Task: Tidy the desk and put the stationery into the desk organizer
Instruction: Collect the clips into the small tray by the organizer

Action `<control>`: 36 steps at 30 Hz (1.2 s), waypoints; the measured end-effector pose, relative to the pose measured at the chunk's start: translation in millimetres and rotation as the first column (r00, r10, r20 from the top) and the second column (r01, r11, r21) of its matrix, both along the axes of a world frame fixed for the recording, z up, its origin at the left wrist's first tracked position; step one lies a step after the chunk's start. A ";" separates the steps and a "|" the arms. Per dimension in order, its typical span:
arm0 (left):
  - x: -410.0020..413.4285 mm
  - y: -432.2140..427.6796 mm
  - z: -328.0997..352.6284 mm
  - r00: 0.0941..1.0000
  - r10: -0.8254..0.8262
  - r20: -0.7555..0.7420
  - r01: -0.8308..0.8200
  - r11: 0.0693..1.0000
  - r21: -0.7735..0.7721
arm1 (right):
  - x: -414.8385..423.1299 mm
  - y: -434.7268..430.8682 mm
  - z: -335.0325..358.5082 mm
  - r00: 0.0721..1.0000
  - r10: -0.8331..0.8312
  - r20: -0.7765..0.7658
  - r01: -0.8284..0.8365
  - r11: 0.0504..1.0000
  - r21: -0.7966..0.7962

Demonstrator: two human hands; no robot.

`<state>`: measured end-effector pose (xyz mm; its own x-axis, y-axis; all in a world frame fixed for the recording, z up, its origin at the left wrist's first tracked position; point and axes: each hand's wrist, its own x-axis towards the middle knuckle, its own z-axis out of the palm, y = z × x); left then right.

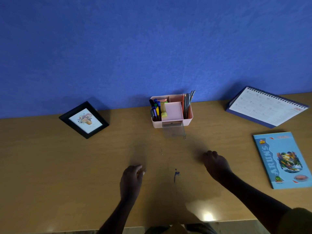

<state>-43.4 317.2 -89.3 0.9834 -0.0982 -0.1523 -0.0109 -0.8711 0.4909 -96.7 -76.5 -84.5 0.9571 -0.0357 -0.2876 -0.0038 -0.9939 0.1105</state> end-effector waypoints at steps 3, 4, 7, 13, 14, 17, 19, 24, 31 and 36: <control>0.8 0.7 -1.3 1.000 -0.021 0.016 0.021 1.000 0.020 | 5.4 8.9 3.2 0.999 -0.047 -0.004 0.047 0.999 -0.017; 0.9 0.8 -1.1 1.000 -0.023 0.019 0.023 0.999 0.023 | 7.6 10.9 4.8 0.998 -0.069 0.007 0.069 0.997 -0.020; 2.4 1.4 0.4 0.998 -0.049 0.025 0.049 0.999 0.023 | 12.9 13.7 7.8 0.989 -0.141 0.054 0.139 0.989 0.046; 8.3 6.1 1.1 0.991 -0.135 0.009 0.134 0.990 0.043 | 37.2 19.7 20.6 0.912 -0.410 0.002 0.382 0.851 0.360; 9.0 6.7 1.1 0.989 -0.149 0.009 0.149 0.988 0.048 | 43.8 21.0 27.5 0.900 -0.436 0.005 0.393 0.817 0.422; 10.7 6.5 4.0 0.984 -0.180 0.011 0.179 0.982 0.062 | 64.8 26.3 53.5 0.897 -0.440 0.046 0.348 0.765 0.543; 11.6 5.5 7.4 0.982 -0.190 0.012 0.189 0.980 0.070 | 80.8 31.1 71.1 0.908 -0.391 0.154 0.238 0.781 0.577; 12.3 4.3 11.5 0.975 -0.224 -0.004 0.224 0.971 0.083 | 123.7 50.2 96.9 0.909 -0.251 0.332 0.051 0.859 0.509; 14.2 -1.1 15.6 0.974 -0.223 -0.037 0.226 0.960 0.165 | 159.7 85.5 91.1 0.967 0.022 0.254 -0.068 0.982 0.175; 13.8 -4.1 18.6 0.969 -0.244 -0.039 0.247 0.940 0.236 | 163.1 92.6 85.5 0.978 0.021 0.209 -0.051 0.989 0.138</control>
<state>-29.6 313.1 -70.7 0.9319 -0.2965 -0.2089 -0.2359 -0.9330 0.2718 66.4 16.1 1.0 0.9961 0.0271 -0.0834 0.0246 -0.9992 -0.0314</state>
